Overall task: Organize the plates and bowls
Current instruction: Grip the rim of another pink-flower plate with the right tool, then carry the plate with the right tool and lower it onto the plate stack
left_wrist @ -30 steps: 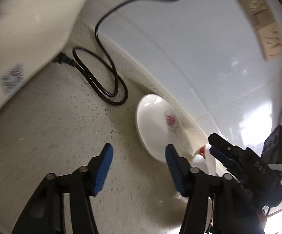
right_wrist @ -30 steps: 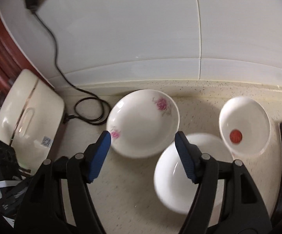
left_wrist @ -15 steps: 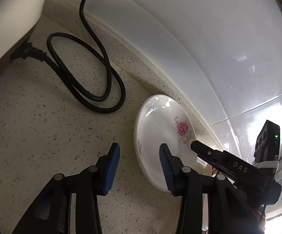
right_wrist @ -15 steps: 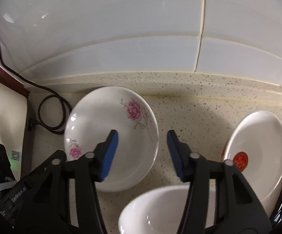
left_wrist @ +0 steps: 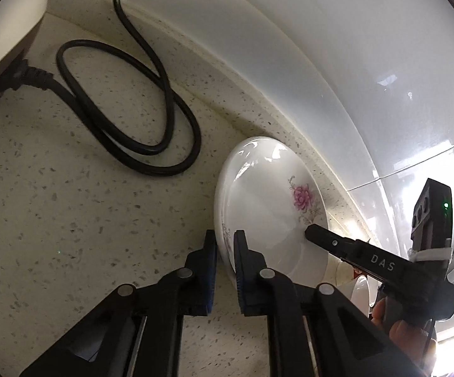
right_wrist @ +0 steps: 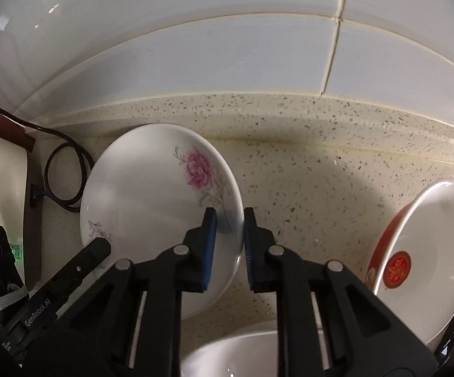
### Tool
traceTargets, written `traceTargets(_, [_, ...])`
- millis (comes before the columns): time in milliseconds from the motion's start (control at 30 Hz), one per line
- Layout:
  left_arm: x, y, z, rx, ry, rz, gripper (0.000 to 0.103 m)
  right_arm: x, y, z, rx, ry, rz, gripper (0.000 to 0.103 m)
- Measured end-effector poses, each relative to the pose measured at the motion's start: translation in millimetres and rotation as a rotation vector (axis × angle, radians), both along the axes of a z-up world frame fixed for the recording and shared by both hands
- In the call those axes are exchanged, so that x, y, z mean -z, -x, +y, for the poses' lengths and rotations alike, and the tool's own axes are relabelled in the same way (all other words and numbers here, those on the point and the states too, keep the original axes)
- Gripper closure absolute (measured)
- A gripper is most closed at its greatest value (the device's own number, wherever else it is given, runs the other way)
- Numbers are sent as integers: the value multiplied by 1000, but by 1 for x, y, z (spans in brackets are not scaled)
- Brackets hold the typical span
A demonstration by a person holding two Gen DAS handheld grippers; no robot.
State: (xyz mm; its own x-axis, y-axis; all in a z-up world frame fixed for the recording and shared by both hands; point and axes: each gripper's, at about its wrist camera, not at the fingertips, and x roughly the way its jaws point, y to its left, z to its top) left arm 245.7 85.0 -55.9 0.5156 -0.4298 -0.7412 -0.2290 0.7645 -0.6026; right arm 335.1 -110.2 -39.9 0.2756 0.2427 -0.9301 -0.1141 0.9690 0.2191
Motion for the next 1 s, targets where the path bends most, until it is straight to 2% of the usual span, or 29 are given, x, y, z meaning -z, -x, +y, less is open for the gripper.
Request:
traceTargets(200, [-2,10,16,-11,16,17,93,-5,13,9,-39,-34,-24,88])
traceTargets(367, [-18,33,27,-24,-20,-14,93,-15,30,23,-73,-49,-44,88])
traceTargets(567, [-30,54,38,-39,-9,-45,94,-29,59,38,-98,-62,-76,88])
traceTargets(833, [-45,96,50,-39,7,-80,95,-39,98,42,-106,-131,-108,88])
traceTargets(1000, [-51,123,56,-33,17,-97,95,-59,130,40,-103,-191,-135,88])
